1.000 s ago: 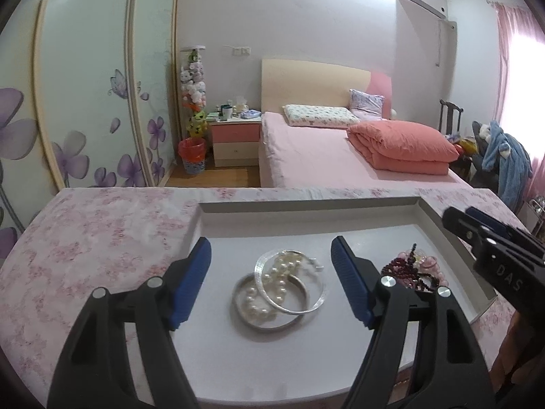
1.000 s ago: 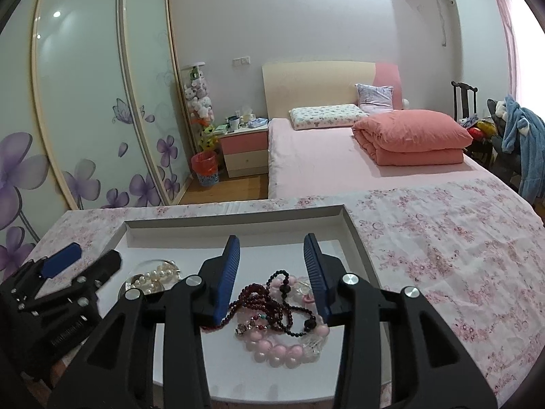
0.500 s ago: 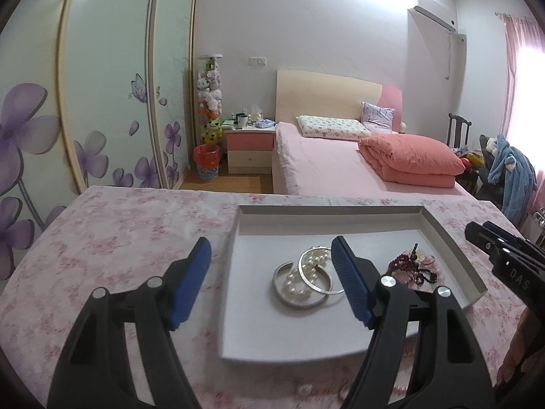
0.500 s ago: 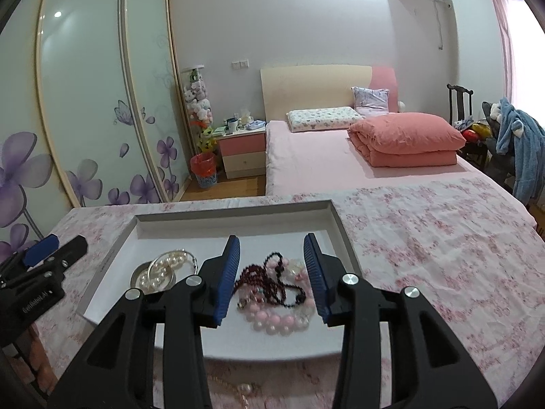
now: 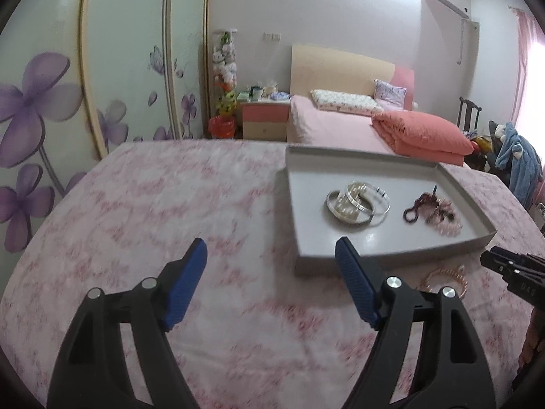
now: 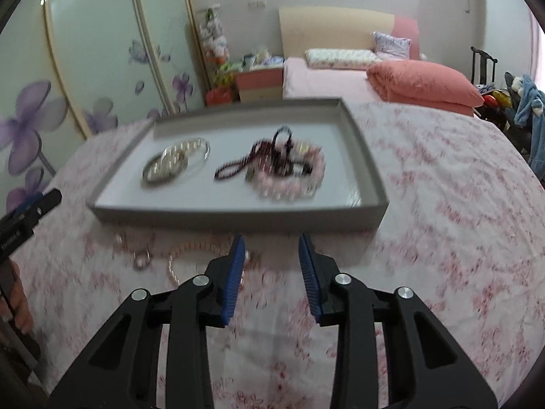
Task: Organize jewelry
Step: 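Move the right tool to the peach pearl bracelet while the left tool approaches a loose pearl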
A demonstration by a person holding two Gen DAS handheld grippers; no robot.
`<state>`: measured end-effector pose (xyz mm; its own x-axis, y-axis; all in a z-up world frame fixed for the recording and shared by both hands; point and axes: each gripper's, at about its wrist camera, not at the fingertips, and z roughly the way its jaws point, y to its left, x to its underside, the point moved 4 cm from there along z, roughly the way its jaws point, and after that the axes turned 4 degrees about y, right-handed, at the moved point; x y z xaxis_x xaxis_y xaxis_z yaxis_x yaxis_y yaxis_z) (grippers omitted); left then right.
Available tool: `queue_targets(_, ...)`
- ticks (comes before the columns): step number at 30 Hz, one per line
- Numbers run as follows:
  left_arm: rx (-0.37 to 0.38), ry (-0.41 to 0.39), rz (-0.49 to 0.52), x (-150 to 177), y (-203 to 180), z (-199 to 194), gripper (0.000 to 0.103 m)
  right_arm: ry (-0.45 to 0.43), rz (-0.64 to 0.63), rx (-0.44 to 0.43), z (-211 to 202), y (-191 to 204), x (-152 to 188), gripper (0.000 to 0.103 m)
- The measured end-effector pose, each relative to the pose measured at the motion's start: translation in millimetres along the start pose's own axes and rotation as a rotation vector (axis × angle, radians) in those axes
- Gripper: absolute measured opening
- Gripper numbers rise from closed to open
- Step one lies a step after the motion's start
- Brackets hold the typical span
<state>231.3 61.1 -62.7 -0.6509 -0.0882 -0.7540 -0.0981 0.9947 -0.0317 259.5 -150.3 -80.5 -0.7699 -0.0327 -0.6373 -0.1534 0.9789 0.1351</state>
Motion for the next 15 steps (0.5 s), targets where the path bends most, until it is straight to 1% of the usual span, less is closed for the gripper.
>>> queue_targets(3, 0.002, 0.011, -0.004, 5.9, 3.8, -0.4, 0.076, 0.036, -0.014, -0.012, 5.7, 8.2, 5.7, 0.030)
queue_targets(9, 0.017, 0.015, 0.015, 9.2, -1.5, -3.9, 0.076, 0.074, -0.072, 0.005, 17.8, 25.4, 8.7, 0.025)
queue_targets(11, 0.022, 0.018, 0.025, 10.6, -5.0, -3.7, 0.076, 0.103, -0.082, 0.024, 24.6, 26.5, 11.9, 0.021)
queue_targets(13, 0.026, 0.023, 0.034, 11.8, -7.7, -2.8, 0.076, 0.098, -0.095, 0.038, 24.7, 26.1, 15.6, 0.017)
queue_targets(14, 0.027, 0.025, 0.038, 12.1, -9.3, -2.0, 0.076, 0.098, -0.105, 0.039, 22.7, 26.3, 17.4, 0.012)
queue_targets(15, 0.029, 0.028, 0.042, 12.4, -10.7, -1.2, 0.076, 0.103, -0.106, 0.033, 21.4, 25.7, 18.7, 0.010)
